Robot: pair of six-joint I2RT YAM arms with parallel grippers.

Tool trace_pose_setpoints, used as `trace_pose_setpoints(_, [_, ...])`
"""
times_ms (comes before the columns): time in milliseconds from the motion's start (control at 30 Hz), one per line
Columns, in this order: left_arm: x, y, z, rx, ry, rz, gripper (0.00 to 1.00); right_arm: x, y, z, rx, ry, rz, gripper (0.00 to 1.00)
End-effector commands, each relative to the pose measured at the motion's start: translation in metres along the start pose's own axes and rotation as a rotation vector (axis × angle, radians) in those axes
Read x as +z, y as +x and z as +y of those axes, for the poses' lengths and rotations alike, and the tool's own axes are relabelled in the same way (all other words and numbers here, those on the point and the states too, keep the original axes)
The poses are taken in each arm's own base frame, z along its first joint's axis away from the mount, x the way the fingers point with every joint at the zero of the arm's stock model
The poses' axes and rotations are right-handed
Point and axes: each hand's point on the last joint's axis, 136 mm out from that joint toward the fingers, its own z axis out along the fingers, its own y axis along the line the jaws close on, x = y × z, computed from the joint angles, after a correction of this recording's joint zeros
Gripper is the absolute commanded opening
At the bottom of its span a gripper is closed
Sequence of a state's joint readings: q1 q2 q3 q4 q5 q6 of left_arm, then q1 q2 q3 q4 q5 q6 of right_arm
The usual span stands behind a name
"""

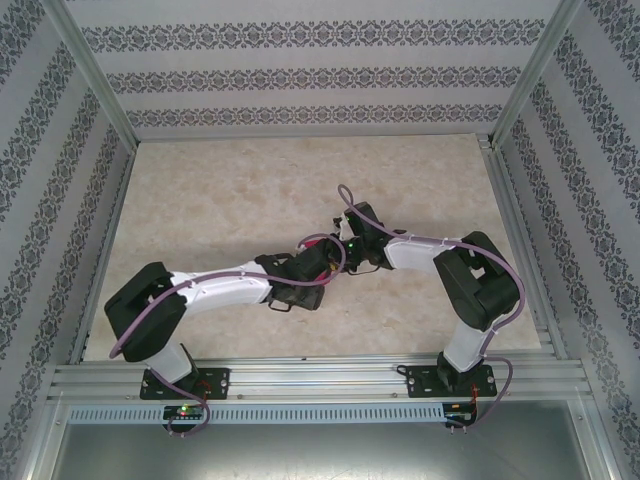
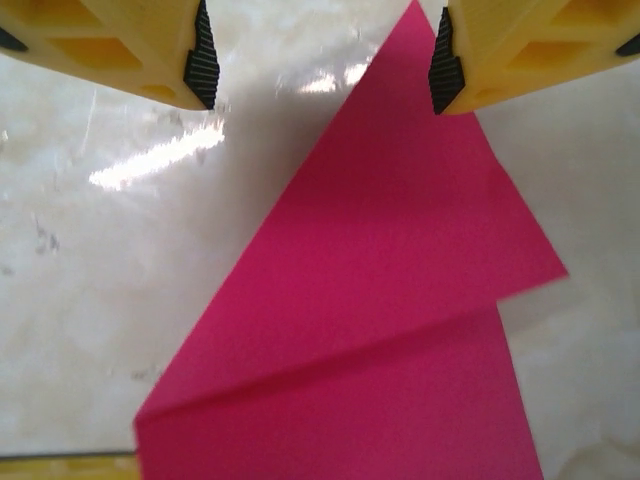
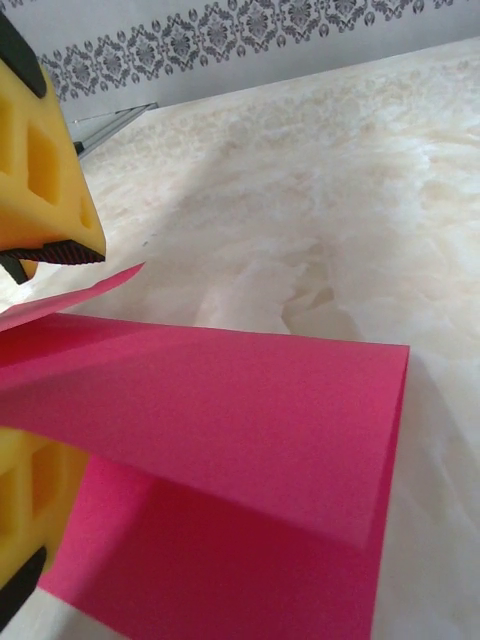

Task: Fold a paper plane with a square sheet of paper (pick it up from the middle)
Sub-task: Fourth fold the wing at the center of the table.

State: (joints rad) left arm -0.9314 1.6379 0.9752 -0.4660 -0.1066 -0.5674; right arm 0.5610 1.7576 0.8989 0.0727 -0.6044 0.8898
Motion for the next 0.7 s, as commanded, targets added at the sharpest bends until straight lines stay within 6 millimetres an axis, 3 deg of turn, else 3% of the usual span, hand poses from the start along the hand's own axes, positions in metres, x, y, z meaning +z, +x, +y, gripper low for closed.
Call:
trace_pose_setpoints(0, [0.001,-0.004,0.015,0.017,-0.155,-0.032,0.61,-0.002,-0.002,0.015,-0.035,-0.041,0.021,0.38])
trace_pose_setpoints(167, [0.002,-0.002,0.016,0.028,-0.205,-0.041,0.6,-0.006,-0.006,0.012,-0.019,-0.054,0.009,0.36])
trace_pose_setpoints(400, [0.004,0.009,0.019,0.028,-0.201,-0.06,0.58,-0.012,-0.015,0.013,0.008,-0.09,-0.008,0.24])
trace_pose_setpoints(667, [0.007,0.006,0.019,0.051,-0.198,-0.081,0.51,-0.013,-0.018,0.008,0.031,-0.082,-0.015,0.23])
